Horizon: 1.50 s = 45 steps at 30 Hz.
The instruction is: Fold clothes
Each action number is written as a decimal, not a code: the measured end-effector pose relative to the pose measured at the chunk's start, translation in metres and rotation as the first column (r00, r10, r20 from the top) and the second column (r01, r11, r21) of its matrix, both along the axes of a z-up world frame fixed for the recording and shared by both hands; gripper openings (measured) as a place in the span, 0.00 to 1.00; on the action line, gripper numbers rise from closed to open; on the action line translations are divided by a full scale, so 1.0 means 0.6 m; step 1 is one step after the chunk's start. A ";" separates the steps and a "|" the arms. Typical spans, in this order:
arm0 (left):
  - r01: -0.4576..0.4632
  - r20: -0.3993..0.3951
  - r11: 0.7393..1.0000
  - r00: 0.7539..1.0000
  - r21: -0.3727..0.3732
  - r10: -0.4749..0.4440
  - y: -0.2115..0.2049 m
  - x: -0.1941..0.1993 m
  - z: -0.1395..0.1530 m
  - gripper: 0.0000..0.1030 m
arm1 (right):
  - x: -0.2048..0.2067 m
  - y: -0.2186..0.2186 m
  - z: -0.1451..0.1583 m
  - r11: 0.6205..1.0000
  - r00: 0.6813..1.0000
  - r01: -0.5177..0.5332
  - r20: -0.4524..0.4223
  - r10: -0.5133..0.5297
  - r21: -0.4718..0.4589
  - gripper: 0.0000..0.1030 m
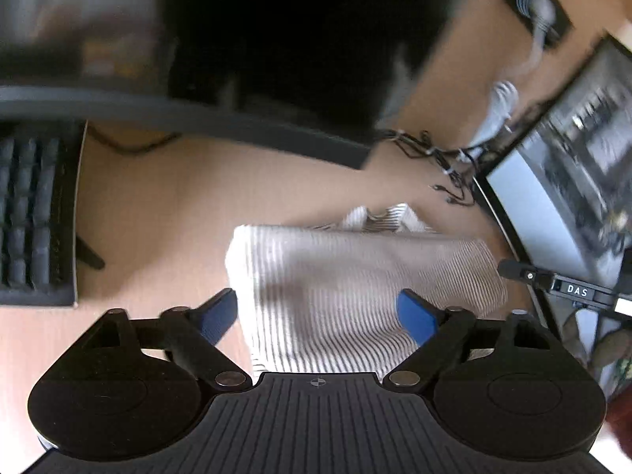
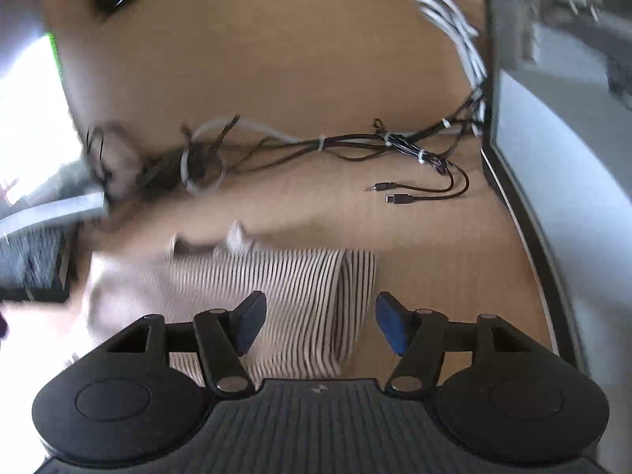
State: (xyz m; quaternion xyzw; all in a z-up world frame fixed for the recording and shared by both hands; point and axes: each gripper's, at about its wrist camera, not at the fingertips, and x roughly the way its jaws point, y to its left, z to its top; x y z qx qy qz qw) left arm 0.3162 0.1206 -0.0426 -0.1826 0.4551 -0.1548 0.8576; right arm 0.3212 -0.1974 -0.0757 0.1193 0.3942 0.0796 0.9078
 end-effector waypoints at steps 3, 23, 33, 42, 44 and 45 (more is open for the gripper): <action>-0.041 -0.059 0.999 0.998 -0.029 0.039 0.014 0.028 -0.029 0.79 | 0.036 -0.009 -0.014 0.997 0.999 0.022 -0.039 -0.019 0.072 0.61; -0.041 0.096 0.995 0.995 0.094 0.032 -0.026 0.053 -0.033 0.25 | 0.115 0.066 -0.014 0.962 0.966 -0.248 -0.051 0.255 0.116 0.33; 0.216 0.179 0.961 0.952 0.175 -0.247 -0.032 -0.148 0.078 0.25 | -0.108 0.081 0.112 0.821 0.828 -0.516 0.103 0.551 -0.244 0.33; 0.384 -0.043 0.916 0.923 0.118 -0.382 0.013 -0.311 0.003 0.43 | -0.301 0.114 0.047 0.683 0.766 -0.614 -0.089 0.637 -0.395 0.33; 0.364 -0.060 0.927 0.931 0.087 -0.360 0.030 -0.320 -0.002 0.52 | -0.330 0.108 0.037 0.696 0.789 -0.595 -0.124 0.602 -0.403 0.42; 0.343 -0.052 0.938 0.939 0.057 -0.340 0.037 -0.320 0.000 0.55 | -0.339 0.100 0.040 0.717 0.805 -0.577 -0.125 0.579 -0.392 0.45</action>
